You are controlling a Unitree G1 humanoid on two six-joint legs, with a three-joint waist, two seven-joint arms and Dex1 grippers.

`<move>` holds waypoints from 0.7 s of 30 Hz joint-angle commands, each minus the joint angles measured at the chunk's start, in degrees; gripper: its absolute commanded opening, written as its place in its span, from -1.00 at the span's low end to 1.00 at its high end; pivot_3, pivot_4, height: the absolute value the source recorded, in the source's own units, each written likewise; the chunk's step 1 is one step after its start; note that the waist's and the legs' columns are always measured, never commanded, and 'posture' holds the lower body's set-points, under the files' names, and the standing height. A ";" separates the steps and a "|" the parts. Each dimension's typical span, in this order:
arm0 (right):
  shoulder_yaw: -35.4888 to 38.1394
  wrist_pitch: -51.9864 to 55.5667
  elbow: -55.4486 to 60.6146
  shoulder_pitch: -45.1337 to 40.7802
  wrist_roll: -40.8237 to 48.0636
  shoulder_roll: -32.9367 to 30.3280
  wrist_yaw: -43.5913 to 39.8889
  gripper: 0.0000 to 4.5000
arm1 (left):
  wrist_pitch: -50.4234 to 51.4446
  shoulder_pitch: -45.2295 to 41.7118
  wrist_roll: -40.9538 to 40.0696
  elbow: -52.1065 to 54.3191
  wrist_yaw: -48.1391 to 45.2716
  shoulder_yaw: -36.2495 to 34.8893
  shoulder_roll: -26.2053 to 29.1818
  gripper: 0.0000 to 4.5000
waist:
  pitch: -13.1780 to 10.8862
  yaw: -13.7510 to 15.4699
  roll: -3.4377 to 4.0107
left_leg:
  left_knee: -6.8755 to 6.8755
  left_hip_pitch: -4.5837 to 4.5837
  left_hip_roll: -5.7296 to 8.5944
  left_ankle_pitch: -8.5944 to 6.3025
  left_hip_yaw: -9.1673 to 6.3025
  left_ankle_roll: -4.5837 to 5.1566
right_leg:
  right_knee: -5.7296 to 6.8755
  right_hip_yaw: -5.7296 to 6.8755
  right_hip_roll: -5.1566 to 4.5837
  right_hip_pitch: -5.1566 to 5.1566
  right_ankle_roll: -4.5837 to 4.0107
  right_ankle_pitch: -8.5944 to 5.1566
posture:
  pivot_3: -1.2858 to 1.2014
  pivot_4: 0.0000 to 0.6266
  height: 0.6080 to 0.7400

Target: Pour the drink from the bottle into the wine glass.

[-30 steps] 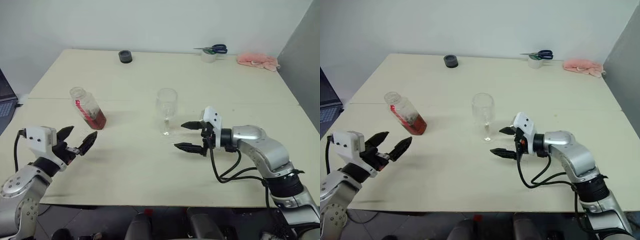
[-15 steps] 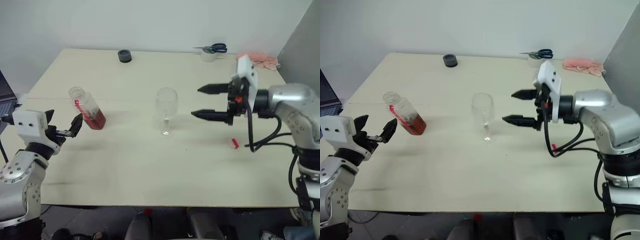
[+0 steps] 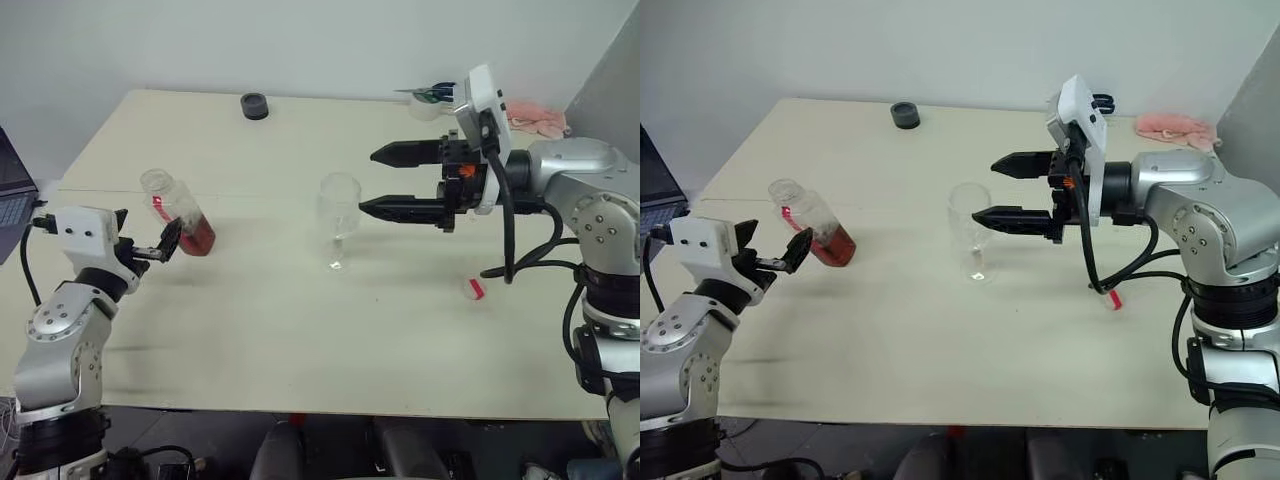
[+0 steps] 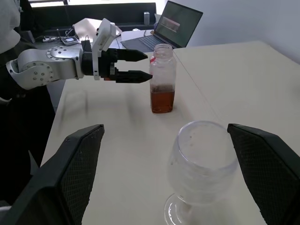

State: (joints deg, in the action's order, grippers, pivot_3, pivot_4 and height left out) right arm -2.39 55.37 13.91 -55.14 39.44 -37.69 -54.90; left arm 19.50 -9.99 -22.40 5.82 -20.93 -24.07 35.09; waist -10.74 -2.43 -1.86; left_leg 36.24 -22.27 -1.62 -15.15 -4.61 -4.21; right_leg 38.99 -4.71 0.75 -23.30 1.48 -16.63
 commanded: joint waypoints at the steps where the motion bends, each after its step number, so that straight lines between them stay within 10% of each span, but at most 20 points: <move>1: 0.67 -0.75 1.66 -1.48 0.36 -0.27 0.19 0.99 | -2.28 -1.96 0.72 -0.88 -0.85 0.47 -0.29 1.00 | 0.00 0.01 0.00 | 0.01 0.00 0.00 0.00 0.00 0.00 | 0.01 0.01 0.00 0.00 0.00 0.00 | 0.03 -0.52 1.00; 21: -0.67 -1.53 2.40 -0.53 -0.73 0.09 1.54 1.00 | -10.76 -13.37 5.45 -14.11 -2.47 5.43 -2.50 0.92 | -0.01 0.27 0.02 | 0.71 -0.53 0.04 0.01 -0.69 0.00 | 0.11 0.77 0.02 0.00 -0.06 0.13 | 0.03 -0.52 1.00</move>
State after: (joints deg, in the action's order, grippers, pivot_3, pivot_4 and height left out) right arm -3.63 55.25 14.53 -55.13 38.97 -37.36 -53.56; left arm 10.55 -22.21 -17.08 -8.97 -23.21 -18.14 32.29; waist -10.75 -2.17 -1.84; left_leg 36.95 -22.81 -1.58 -15.15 -5.30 -4.21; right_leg 39.10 -3.94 0.77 -23.30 1.41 -16.49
